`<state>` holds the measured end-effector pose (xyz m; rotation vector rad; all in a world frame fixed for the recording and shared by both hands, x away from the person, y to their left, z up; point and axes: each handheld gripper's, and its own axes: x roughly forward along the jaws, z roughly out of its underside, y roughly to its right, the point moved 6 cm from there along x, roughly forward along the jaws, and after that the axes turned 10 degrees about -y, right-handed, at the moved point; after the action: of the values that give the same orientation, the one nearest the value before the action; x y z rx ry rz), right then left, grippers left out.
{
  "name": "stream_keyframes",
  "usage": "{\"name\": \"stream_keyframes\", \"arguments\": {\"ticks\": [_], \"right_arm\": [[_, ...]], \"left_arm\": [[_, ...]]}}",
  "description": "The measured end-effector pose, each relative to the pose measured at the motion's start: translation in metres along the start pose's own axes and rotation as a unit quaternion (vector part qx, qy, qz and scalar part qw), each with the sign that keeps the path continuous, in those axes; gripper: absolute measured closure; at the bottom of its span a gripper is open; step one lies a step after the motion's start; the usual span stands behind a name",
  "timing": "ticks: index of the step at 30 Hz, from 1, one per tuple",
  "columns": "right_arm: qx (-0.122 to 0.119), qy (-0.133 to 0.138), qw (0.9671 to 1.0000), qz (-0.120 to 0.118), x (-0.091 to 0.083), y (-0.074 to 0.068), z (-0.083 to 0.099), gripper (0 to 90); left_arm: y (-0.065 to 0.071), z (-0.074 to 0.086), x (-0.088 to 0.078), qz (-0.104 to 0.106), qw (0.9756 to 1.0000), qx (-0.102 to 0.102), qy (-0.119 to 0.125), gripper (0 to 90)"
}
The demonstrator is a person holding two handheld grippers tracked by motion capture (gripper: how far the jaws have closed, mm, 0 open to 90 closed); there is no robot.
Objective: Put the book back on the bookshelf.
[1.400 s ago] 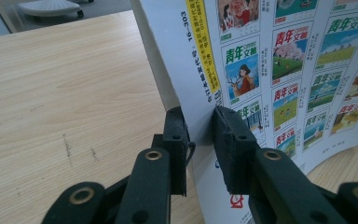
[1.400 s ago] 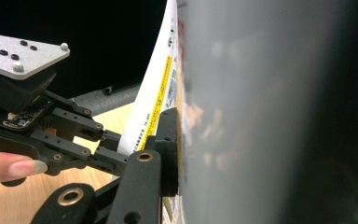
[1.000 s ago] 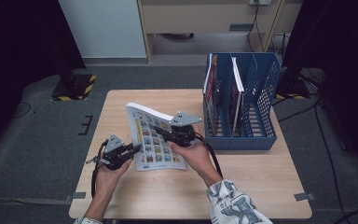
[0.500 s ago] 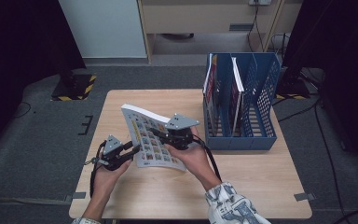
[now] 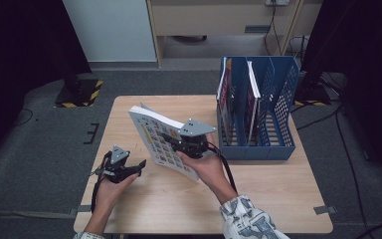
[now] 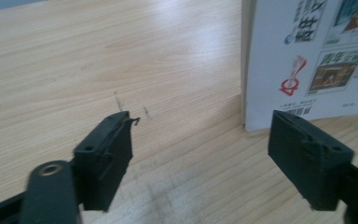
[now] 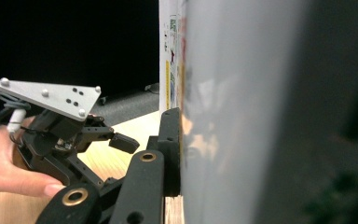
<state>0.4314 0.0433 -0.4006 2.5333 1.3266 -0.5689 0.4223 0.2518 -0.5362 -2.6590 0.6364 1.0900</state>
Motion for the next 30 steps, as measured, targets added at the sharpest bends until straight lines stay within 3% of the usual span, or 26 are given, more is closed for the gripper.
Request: {"name": "stream_keyframes", "arguments": {"ticks": [6, 13, 30], "right_arm": [[0.004, 0.005, 1.0, 0.004, -0.003, 0.001, -0.002, 73.9], [0.006, 0.009, 0.9999, 0.01, -0.01, 0.005, -0.004, 73.9], [0.012, 0.014, 0.9997, 0.016, -0.024, 0.011, 0.001, 74.0]], "left_arm": [[-0.006, 0.008, 0.008, 0.0, 0.9995, -0.014, -0.029, 10.9], [-0.008, 0.018, 0.017, 0.0, 0.9979, -0.02, -0.061, 9.2], [-0.009, 0.025, 0.024, -0.003, 0.9962, -0.02, -0.085, 8.1]]}}
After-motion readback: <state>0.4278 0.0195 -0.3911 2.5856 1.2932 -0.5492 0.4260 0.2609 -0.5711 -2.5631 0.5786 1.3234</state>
